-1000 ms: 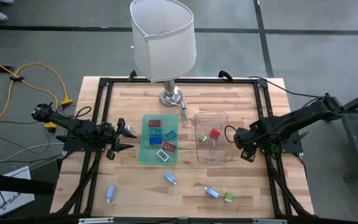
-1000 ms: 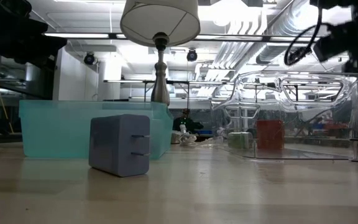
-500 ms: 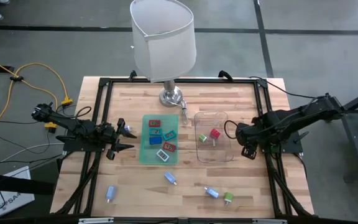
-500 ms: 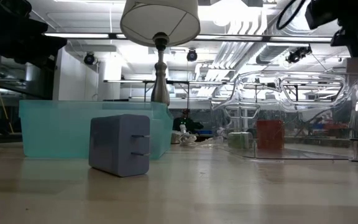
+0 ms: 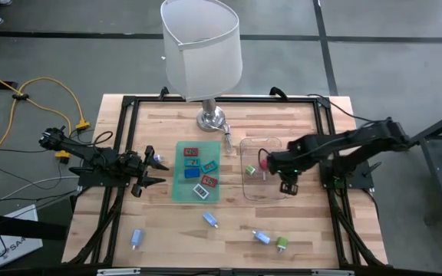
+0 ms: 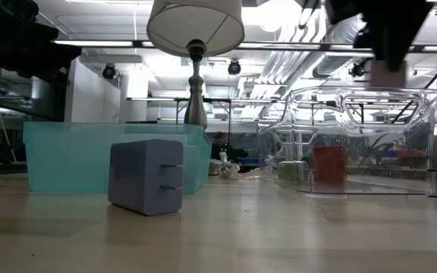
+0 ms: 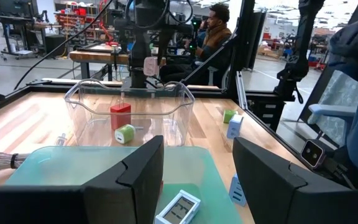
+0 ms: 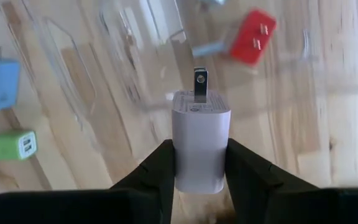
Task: Pick & Place Office items
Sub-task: Put the white charger adapter into the transparent bin
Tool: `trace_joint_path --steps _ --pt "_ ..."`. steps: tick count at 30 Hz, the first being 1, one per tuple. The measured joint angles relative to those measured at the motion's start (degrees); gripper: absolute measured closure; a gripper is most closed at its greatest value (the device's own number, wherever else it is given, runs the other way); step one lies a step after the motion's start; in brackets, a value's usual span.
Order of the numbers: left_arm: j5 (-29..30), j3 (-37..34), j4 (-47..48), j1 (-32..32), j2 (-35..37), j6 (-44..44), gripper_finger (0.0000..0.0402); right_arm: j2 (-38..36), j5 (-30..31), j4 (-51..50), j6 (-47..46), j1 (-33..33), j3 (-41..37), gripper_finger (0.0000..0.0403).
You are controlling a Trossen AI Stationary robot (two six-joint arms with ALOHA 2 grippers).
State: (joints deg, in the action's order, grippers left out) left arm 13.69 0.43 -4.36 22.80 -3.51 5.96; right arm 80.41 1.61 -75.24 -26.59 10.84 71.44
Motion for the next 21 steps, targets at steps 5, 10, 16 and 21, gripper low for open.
trace_joint_path --steps 5,10,16,21 --pt "0.0 0.0 0.0 0.0 0.0 0.0 0.0216 5.0 0.7 5.3 2.9 -1.3 1.1 0.0295" --pt "0.0 0.0 0.0 0.0 0.0 0.0 0.0216 7.6 3.1 7.6 3.1 -2.6 1.2 0.0295" --pt "0.0 0.0 0.0 0.0 0.0 0.0 0.0216 12.1 4.2 10.0 3.2 -3.6 1.1 0.0295" --pt "0.0 0.0 0.0 0.0 0.0 0.0 0.0216 14.5 1.9 12.8 3.9 -3.4 1.1 0.0295"
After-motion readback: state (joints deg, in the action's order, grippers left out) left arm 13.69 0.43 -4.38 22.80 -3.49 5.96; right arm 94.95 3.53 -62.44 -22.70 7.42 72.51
